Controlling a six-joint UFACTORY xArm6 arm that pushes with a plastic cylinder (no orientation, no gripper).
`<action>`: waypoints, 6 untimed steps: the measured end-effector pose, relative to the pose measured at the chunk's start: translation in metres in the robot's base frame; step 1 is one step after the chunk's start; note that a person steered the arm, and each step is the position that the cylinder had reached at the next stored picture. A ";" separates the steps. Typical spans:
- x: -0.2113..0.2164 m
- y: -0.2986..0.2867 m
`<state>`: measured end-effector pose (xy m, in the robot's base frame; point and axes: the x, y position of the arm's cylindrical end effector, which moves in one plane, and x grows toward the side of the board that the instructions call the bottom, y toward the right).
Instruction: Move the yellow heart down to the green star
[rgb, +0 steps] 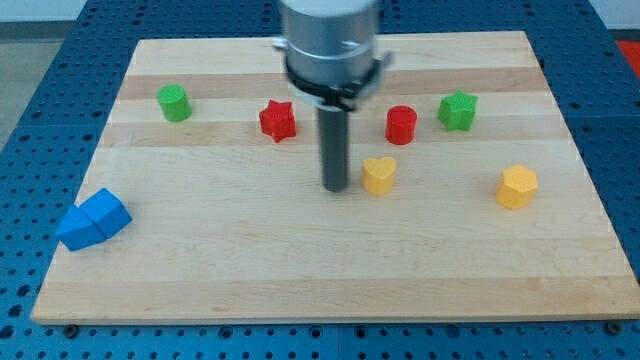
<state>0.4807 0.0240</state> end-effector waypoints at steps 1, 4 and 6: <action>0.006 0.060; -0.036 0.036; -0.028 0.091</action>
